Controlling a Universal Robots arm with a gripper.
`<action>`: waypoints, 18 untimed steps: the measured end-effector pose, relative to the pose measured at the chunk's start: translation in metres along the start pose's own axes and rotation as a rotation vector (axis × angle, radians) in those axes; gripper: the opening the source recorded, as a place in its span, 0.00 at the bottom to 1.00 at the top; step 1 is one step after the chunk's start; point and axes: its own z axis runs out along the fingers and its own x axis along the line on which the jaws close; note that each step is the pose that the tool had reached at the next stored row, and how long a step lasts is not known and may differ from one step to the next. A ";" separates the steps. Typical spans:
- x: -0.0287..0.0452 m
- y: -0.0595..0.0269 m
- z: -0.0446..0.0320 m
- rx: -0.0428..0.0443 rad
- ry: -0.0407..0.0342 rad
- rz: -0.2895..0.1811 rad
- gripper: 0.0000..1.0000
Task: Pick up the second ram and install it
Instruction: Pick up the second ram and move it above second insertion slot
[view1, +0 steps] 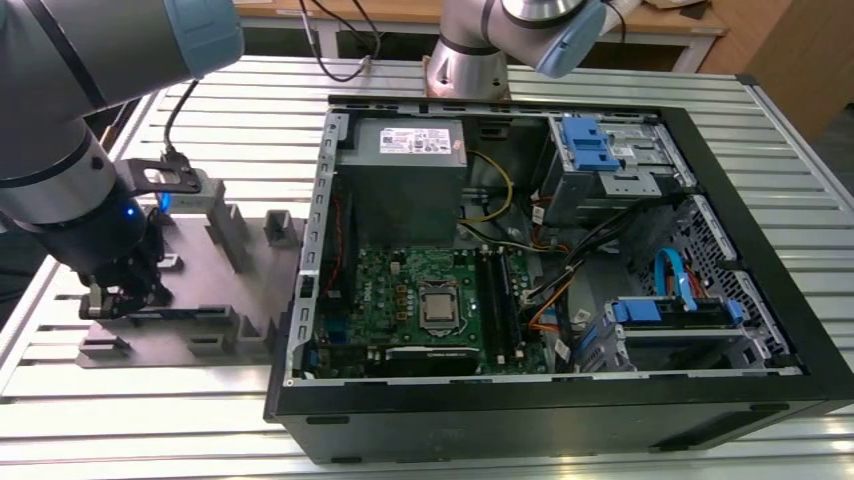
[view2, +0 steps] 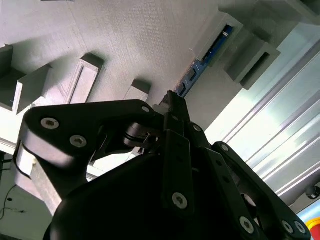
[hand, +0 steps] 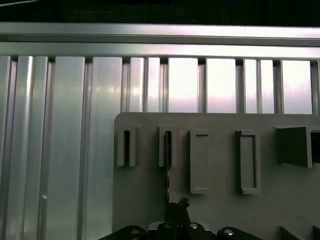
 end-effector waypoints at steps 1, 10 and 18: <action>0.0000 0.0000 0.0000 0.0000 0.0000 0.000 0.11; 0.0001 0.0000 0.0000 0.0000 0.0000 0.000 0.30; 0.0012 -0.0004 0.0107 -0.0008 0.0012 -0.028 0.30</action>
